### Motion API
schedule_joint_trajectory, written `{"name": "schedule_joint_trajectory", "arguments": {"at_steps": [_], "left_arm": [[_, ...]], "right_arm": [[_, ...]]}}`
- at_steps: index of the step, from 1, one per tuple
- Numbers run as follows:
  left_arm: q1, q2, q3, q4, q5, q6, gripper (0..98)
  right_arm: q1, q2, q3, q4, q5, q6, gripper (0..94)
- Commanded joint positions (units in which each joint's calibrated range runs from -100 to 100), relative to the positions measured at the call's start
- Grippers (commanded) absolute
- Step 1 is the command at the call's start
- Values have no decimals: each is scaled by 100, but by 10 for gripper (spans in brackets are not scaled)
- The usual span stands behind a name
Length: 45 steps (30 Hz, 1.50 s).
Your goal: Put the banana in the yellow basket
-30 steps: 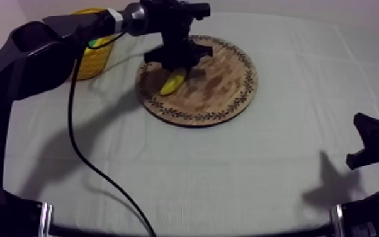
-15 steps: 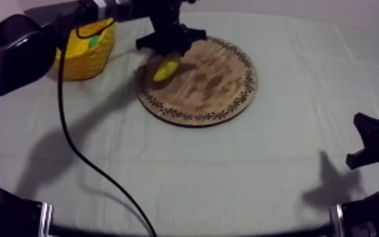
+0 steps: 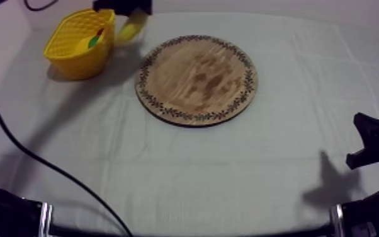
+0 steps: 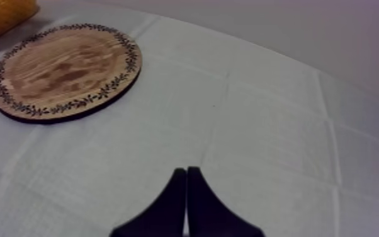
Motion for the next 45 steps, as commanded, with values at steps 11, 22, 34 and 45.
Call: {"name": "schedule_joint_trajectory", "arguments": {"at_steps": [11,22,34,45], "left_arm": [[-787,-2068,1130,-78,73,-1076,201],[-1371,-1584,892,-179,-593,-1413,186],[-1572,-421,1000,-45,-847,-1380,182],[-1577,453,743,-36,-1033,-1299,175]], "right_arm": [[0,0,-3,0,2,-5,3],[0,0,-3,0,2,-4,3],[0,0,-3,0,2,-5,3],[0,0,-3,0,2,-5,3]]}}
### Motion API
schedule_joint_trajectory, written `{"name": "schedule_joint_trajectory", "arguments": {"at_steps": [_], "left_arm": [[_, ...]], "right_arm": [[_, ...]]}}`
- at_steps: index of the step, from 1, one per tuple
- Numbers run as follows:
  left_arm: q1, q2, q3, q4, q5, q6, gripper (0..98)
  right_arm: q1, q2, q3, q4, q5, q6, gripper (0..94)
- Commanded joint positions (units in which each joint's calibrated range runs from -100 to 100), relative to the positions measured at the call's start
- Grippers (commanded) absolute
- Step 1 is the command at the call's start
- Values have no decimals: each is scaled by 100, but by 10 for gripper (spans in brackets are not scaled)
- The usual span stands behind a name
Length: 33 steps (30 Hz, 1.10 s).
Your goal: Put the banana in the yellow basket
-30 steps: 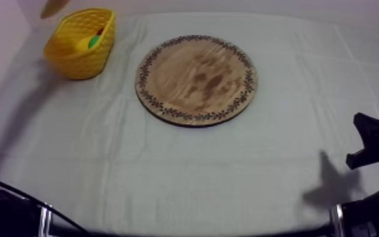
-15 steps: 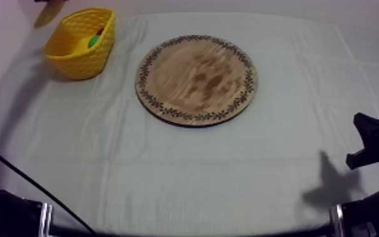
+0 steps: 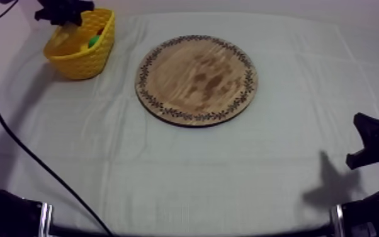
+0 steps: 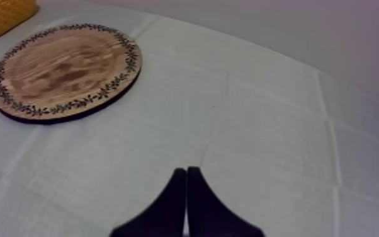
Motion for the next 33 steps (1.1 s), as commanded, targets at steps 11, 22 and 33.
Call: {"name": "schedule_joint_trajectory", "arguments": {"at_steps": [11,22,33], "left_arm": [[-31,737,-619,-71,-233,42,163],[-36,865,-765,-94,-250,72,294],[-68,782,-775,-78,-177,274,723]], "right_arm": [[0,0,-3,0,-4,-2,3],[0,0,-3,0,-4,-2,3],[0,0,-3,0,-4,-2,3]]}}
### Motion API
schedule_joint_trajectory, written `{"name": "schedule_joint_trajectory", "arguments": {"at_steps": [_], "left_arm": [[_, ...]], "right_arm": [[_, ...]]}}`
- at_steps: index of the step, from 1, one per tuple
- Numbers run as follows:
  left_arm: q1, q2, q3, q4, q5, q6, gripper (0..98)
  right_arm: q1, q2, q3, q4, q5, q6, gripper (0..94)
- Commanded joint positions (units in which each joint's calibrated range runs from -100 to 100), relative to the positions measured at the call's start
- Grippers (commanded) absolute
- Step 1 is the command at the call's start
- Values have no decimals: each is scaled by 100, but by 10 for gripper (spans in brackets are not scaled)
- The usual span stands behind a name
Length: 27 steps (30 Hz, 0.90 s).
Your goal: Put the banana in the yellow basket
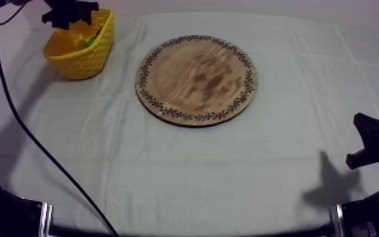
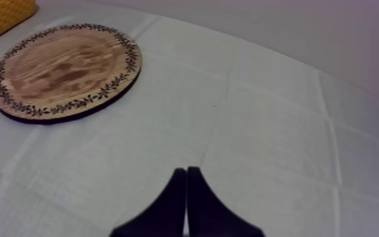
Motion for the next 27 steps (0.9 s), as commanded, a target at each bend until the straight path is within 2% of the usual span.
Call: {"name": "schedule_joint_trajectory", "arguments": {"at_steps": [1,5,7,13,17,22,27], "left_arm": [[-3,-12,-7,-3,-2,18,728],[-23,-72,3,-8,-1,34,723],[-43,-124,20,-12,-31,60,680],[-129,-457,107,-20,-142,108,409],[-205,-826,256,-15,-280,113,277],[-303,-1452,502,126,-349,-81,83],[-404,-2249,851,323,-279,-286,14]], "right_arm": [[0,0,-3,0,4,1,3],[0,0,-3,0,4,1,3],[0,0,-3,0,4,1,3],[0,0,-3,0,4,1,3],[0,0,-3,0,4,1,3],[0,0,-3,0,4,1,3],[0,0,-3,0,4,1,3]]}}
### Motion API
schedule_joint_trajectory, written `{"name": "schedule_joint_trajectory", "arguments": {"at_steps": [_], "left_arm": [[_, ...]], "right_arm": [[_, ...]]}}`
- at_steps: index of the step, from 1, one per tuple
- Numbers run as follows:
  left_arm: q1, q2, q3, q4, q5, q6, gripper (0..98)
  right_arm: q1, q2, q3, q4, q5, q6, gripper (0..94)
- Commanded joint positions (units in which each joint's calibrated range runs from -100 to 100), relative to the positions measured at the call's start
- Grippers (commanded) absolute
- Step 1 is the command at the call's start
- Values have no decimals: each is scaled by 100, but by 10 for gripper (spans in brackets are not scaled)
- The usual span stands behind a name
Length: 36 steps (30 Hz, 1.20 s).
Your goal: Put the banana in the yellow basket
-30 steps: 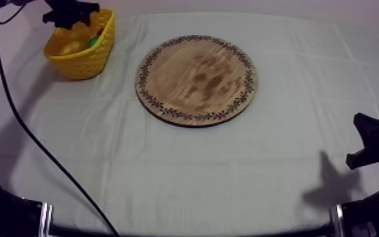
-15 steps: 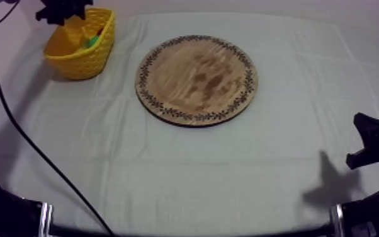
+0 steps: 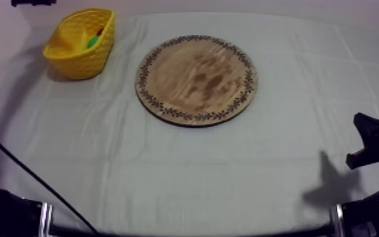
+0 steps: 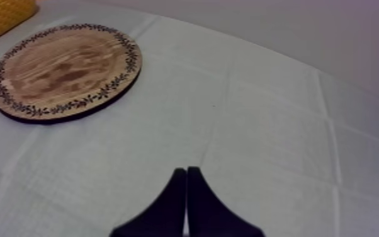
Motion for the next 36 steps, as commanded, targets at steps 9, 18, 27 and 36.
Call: {"name": "schedule_joint_trajectory", "arguments": {"at_steps": [9,18,27,36], "left_arm": [[-182,-2302,1120,334,78,-377,1],[-320,-4571,2416,394,29,-533,0],[-204,-7041,4090,469,23,-540,0],[-228,-9161,6145,467,-132,-454,0]], "right_arm": [[0,0,-3,0,4,1,3],[0,0,-3,0,4,1,3],[0,0,-3,0,4,1,3],[0,0,-3,0,4,2,3]]}}
